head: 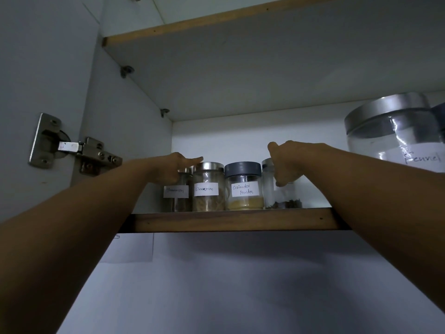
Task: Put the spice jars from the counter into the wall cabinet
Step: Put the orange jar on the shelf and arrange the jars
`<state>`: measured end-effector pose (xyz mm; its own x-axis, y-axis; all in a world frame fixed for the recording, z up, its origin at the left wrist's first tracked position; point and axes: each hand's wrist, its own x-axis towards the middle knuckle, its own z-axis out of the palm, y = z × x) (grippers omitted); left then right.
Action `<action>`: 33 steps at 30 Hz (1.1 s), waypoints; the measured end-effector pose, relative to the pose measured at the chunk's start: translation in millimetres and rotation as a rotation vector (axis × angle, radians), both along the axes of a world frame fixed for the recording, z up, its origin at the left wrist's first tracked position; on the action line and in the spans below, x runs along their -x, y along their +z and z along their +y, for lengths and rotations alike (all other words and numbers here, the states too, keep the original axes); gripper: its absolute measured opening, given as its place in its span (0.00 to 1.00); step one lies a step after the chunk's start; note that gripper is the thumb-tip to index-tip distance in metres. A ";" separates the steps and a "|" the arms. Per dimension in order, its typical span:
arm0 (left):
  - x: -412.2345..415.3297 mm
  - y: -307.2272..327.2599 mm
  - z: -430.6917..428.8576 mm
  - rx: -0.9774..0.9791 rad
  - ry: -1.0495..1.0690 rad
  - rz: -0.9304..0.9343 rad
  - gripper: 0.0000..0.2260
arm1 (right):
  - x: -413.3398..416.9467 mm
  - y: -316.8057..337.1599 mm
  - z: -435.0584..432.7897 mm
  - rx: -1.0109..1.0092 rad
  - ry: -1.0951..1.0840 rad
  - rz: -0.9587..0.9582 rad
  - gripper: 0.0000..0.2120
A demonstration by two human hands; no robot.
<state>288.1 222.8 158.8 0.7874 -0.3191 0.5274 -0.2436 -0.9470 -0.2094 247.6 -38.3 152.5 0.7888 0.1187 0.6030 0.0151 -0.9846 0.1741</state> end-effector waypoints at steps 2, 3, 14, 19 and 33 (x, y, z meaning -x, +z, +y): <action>-1.6 1.3 7.0 -0.024 0.105 -0.121 0.30 | -0.2 0.2 0.1 0.007 -0.010 0.007 0.35; -0.9 1.6 9.5 -0.043 0.138 -0.141 0.27 | -0.2 0.4 0.3 0.009 -0.015 0.010 0.35; 4.3 1.8 2.8 -0.117 0.196 -0.073 0.16 | -0.4 -1.4 -1.5 0.047 -0.061 0.045 0.36; 3.5 0.2 4.4 -0.093 0.190 -0.073 0.17 | 0.4 -2.7 -1.8 0.053 -0.064 0.044 0.36; 67.2 -18.8 -68.7 0.092 -0.120 -0.091 0.34 | 47.3 -19.3 8.8 0.282 0.126 -0.376 0.30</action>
<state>220.9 154.1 140.0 0.6943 -0.3552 0.6260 -0.3399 -0.9285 -0.1498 200.3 -29.5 133.2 0.4911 0.3996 0.7740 0.0161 -0.8926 0.4506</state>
